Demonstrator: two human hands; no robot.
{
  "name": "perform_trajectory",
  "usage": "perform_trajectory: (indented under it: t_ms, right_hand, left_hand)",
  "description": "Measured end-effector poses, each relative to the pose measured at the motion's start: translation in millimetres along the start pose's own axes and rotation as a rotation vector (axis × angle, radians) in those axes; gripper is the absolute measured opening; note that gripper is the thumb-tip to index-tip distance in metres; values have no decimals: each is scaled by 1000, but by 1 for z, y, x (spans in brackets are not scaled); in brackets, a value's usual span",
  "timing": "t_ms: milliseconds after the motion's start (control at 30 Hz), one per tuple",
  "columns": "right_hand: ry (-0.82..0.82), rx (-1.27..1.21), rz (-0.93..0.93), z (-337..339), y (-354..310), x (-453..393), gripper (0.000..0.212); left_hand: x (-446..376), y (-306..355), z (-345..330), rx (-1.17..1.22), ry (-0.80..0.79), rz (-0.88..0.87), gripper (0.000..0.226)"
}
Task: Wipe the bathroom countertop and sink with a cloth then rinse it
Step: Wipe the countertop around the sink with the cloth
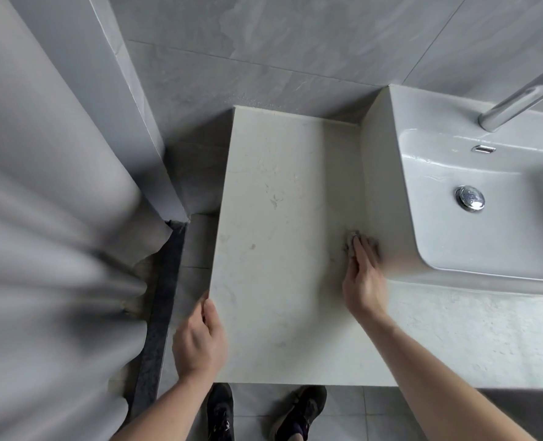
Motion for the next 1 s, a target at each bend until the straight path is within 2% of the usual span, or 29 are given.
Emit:
perform_trajectory:
  t_ms: [100, 167, 367, 533, 633, 733, 833, 933, 1000]
  right_hand:
    - [90, 42, -66, -12, -17, 5, 57]
    - [113, 16, -65, -24, -53, 7, 61]
    - [-166, -88, 281, -103, -170, 36, 66]
    - [-328, -178, 456, -129, -215, 59, 44]
    - [-383, -276, 427, -110, -198, 46, 57]
    - [-195, -346, 314, -67, -150, 10, 60]
    - [26, -224, 123, -27, -85, -36, 45]
    - [25, -84, -43, -13, -27, -67, 47]
    - [-8, 25, -21, -20, -17, -67, 53]
  left_hand:
    - [0, 2, 0, 8, 8, -23, 37]
    - [0, 3, 2, 6, 26, -45, 40]
    - [0, 2, 1, -8, 35, -72, 54]
    - [-1, 0, 1, -21, 19, -39, 47]
    - [-1, 2, 2, -24, 28, -46, 52]
    - [0, 5, 4, -27, 36, -49, 51]
    - [0, 2, 2, -41, 12, 3, 41]
    - [0, -1, 0, -48, -12, 38, 40]
    - [0, -1, 1, -61, -13, 45, 49]
Point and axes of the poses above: each hand's wrist, its own x-axis away from the middle knuckle, its own z-axis out of the back of the hand, y = z × x, the point moved 8 cm from there along -x, towards the middle knuckle, and after that the axes turned 1 degree about -x, right-handed, at the moved point
